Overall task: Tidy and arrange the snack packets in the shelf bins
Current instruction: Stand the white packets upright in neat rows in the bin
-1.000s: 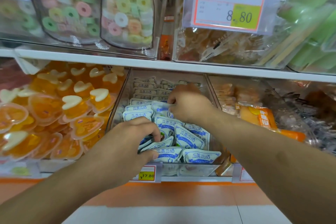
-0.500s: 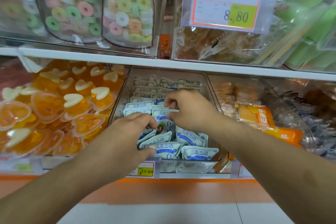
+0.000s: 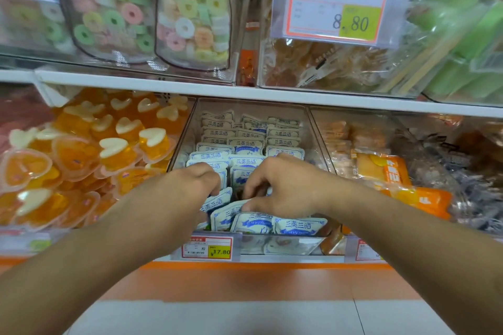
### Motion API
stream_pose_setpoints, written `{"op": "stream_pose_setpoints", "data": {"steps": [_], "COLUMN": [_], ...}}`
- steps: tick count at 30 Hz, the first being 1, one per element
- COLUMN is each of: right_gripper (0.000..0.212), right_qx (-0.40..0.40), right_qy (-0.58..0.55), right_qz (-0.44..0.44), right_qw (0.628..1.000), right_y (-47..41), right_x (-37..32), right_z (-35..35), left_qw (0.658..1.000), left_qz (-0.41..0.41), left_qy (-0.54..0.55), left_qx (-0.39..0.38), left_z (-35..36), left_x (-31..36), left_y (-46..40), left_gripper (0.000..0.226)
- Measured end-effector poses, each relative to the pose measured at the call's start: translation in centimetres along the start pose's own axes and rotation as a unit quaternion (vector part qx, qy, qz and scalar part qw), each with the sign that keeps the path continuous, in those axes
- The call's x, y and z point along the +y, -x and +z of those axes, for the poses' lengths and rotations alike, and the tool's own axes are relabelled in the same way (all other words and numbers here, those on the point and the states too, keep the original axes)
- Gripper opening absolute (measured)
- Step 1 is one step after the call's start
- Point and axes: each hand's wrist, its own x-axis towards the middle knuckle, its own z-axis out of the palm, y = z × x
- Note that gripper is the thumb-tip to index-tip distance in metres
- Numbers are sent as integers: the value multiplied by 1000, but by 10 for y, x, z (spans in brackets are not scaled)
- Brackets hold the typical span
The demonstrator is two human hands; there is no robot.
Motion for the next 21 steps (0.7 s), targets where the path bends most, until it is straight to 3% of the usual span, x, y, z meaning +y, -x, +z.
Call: {"op": "stream_pose_setpoints", "data": {"steps": [5, 14, 18, 21], "right_gripper": [13, 13, 16, 26], "right_qx": [73, 141, 149, 108], "right_qy": [42, 136, 143, 126], "right_qz": [28, 81, 79, 44], "right_qw": [996, 977, 975, 985], "right_y": [-2, -8, -11, -10], "right_x": [8, 9, 11, 7], "right_z": [-4, -9, -10, 0], "left_qw": [1000, 996, 995, 996], "left_qz": [-16, 56, 71, 51], "left_qy": [-23, 1, -35, -50], "left_qx": [-4, -71, -58, -55], "left_z": [1, -8, -11, -6], "left_x": [-1, -16, -23, -21], "left_y": [-6, -14, -20, -18], "left_gripper": [42, 58, 53, 50]}}
